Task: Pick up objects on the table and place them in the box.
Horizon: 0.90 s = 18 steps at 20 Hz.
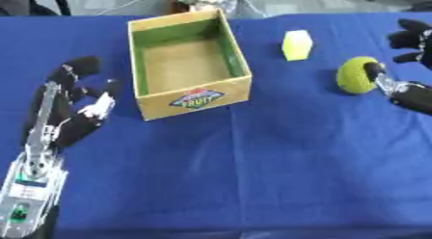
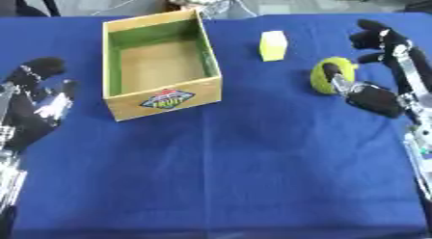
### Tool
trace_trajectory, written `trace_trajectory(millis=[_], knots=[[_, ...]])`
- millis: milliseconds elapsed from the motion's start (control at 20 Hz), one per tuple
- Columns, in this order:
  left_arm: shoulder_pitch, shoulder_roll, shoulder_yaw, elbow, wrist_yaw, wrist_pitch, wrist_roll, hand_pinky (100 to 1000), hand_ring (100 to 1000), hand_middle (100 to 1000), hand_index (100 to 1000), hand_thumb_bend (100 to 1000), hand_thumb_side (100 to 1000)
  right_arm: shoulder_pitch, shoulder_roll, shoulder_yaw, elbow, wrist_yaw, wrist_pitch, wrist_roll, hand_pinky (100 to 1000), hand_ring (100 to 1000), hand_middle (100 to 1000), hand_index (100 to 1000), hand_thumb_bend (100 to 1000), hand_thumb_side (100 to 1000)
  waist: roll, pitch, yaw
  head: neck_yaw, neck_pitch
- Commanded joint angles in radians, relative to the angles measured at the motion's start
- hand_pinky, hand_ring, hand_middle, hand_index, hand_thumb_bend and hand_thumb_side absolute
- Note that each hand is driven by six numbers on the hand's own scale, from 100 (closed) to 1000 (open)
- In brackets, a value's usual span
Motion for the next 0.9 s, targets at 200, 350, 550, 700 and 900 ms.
trace_trajectory(millis=[200, 350, 550, 700, 900], knots=[[-0.003, 0.016, -0.004, -0.012, -0.002, -0.002, -0.007, 527, 814, 756, 799, 358, 316, -0.077, -0.135, 0.05, 0.128, -0.018, -0.01, 0.036, 727, 806, 764, 939, 381, 375, -0.001, -0.016, -0.001, -0.009, 0.005], [-0.002, 0.017, -0.004, -0.012, -0.001, -0.002, -0.008, 527, 814, 756, 799, 358, 316, -0.108, -0.163, 0.074, 0.198, -0.014, -0.018, 0.068, 731, 808, 767, 941, 382, 376, 0.0, -0.016, 0.001, -0.01, 0.005], [-0.002, 0.016, -0.007, -0.011, -0.001, -0.002, -0.011, 528, 813, 756, 799, 356, 316, -0.147, -0.173, 0.09, 0.282, 0.001, -0.029, 0.096, 735, 809, 769, 944, 352, 361, 0.0, -0.018, 0.002, -0.012, 0.005], [-0.001, 0.016, -0.007, -0.011, 0.0, -0.002, -0.011, 528, 813, 756, 800, 356, 317, -0.175, -0.172, 0.096, 0.348, 0.016, -0.039, 0.115, 737, 810, 770, 945, 384, 380, 0.0, -0.018, 0.004, -0.012, 0.005], [0.0, 0.015, -0.007, -0.01, 0.001, -0.002, -0.013, 528, 813, 756, 800, 356, 317, -0.21, -0.163, 0.103, 0.432, 0.041, -0.053, 0.147, 742, 812, 774, 947, 382, 382, 0.001, -0.02, 0.005, -0.014, 0.005]])
